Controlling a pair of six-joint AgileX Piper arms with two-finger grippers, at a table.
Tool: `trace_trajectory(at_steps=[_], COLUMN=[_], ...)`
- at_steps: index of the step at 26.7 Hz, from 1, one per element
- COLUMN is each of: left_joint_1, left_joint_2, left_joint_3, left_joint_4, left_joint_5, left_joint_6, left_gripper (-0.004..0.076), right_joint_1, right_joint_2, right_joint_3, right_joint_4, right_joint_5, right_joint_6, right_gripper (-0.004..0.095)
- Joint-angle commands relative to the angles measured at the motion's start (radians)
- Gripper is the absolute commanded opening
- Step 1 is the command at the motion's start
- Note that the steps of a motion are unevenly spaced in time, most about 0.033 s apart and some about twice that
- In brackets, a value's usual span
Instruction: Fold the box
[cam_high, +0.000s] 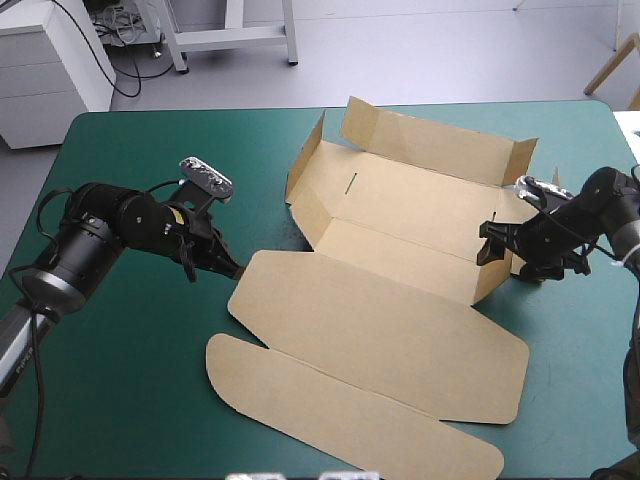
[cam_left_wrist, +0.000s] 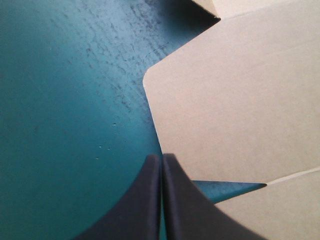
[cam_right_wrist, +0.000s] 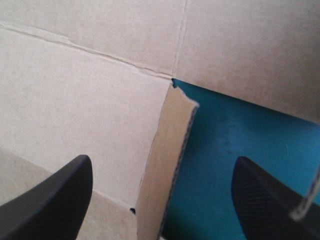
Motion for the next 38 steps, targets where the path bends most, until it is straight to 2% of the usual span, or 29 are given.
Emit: trace_trajectory(at_steps=[1,6,10,14,19,20,27,33,38], left_joint_1=[-0.004,-0.004,-0.004,-0.004,-0.004,-0.004,-0.004,-0.004,-0.004], left_joint_2=[-0.031,-0.031,-0.031,-0.031,-0.031,-0.031,-0.031,-0.031,-0.033], left_joint_3=[-0.031,-0.031,-0.031,-0.031,-0.031,-0.031,-0.031,-0.031,-0.033], left_joint_4=[-0.013,-0.013,-0.014,-0.014,-0.014,-0.014,-0.014,-0.014,-0.014], left_joint_5=[-0.038,-0.041,-0.050,-0.052,-0.060,-0.060,-0.060,-0.065,-0.074], left_joint_6=[-0.009,-0.009,-0.009,-0.009,-0.009,-0.009,-0.002,-0.002,-0.002], left_gripper=[-0.0010,-0.0010,-0.0010,-0.0010,-0.0010,-0.0010,-0.0010,-0.0010,-0.0010], right_joint_1=[-0.007,-0.007,-0.001,-0.001,-0.001,-0.001,-0.001,-0.001,0.014], right_joint_2=[-0.013,0.013,0.035,0.040,0.040,0.040,0.040,0.040,0.042], right_joint_3=[-0.021,-0.021,-0.021,-0.021,-0.021,-0.021,-0.023,-0.066,-0.172], right_joint_4=[0.044,0.046,0.073,0.108,0.110,0.113,0.120,0.116,0.094], right_joint_5=[-0.031,-0.036,-0.038,-0.040,-0.040,-0.040,-0.036,-0.007,-0.024], right_joint_6=[-0.024,-0.031,-0.036,-0.073,-0.086,-0.093,-0.103,-0.184,-0.265], right_gripper=[0.0711,0.0678,0.0574,0.0384,0.0086,-0.0019,-0.0019,-0.0019,-0.0019])
